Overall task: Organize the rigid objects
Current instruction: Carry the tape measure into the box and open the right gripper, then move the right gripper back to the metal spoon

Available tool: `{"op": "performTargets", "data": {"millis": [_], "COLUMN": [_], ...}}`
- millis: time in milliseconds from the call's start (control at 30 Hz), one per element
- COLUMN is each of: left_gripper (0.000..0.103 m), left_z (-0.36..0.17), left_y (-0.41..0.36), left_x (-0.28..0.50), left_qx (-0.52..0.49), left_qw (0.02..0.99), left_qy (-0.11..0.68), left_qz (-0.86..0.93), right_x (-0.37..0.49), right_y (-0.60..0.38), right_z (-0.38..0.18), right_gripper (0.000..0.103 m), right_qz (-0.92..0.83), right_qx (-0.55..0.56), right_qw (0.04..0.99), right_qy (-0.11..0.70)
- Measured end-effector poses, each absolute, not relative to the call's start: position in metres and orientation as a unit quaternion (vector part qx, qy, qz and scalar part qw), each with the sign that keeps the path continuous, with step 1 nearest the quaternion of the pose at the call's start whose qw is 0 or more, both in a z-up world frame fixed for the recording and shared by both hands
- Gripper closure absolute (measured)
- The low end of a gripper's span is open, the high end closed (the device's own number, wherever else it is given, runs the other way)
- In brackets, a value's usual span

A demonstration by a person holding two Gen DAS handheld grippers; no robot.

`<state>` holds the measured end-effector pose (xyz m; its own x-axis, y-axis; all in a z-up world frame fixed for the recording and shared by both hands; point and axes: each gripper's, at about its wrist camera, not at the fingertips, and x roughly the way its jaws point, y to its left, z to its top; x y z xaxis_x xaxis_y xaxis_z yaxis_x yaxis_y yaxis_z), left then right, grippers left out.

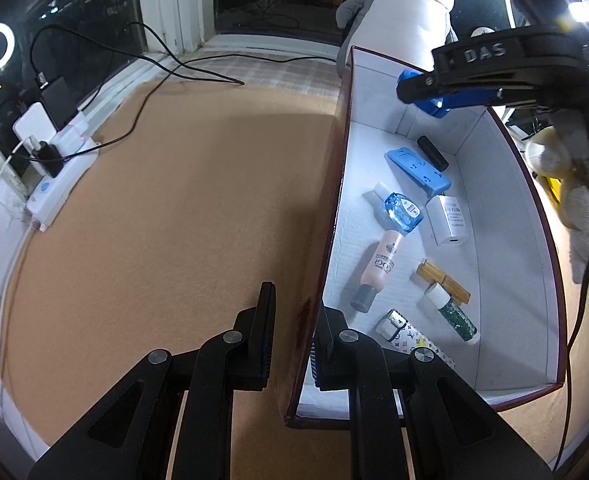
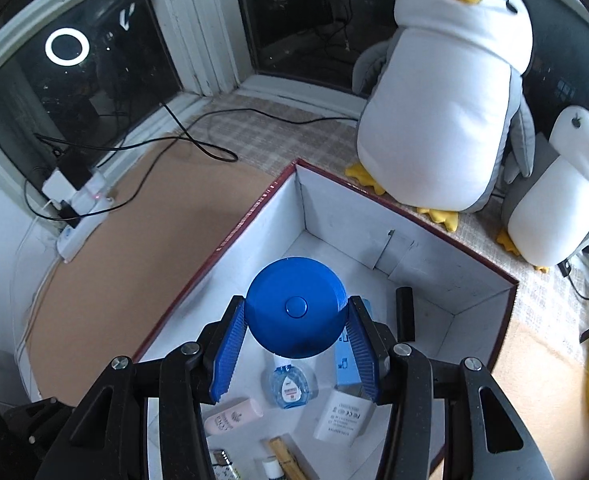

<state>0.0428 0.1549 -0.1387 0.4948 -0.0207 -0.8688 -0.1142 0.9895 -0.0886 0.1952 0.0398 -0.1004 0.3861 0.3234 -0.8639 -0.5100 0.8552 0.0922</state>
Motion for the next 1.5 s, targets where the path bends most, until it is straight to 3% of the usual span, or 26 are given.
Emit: {"op": "performTargets", "data": {"millis": [333, 467, 1500], "left_gripper": [0.089, 0.089, 0.089], "left_z": [-0.141, -0.142, -0.136], "left_y": [0.154, 0.154, 0.149], "left_x": [0.044, 0.044, 0.038], "left_qx": [-0.067, -0.067, -0.053], "left_qw": [0.861, 0.861, 0.864], "left_qy": [0.504, 0.504, 0.499], "left_qz": [0.027, 0.028, 0.035], "right_x": [0.209, 0.210, 0.149], "right_y": [0.051, 0.050, -0.002], "right_z": [-0.123, -0.120, -0.071], "right_gripper": [0.056, 0.042, 0.042], "right_qz": [0.249, 0.245, 0.274], "right_qx": [-0.110, -0.104, -0.074], "right_qw": [0.815, 0.819, 0.843], "right_qy": [0.512, 0.509, 0.458]}}
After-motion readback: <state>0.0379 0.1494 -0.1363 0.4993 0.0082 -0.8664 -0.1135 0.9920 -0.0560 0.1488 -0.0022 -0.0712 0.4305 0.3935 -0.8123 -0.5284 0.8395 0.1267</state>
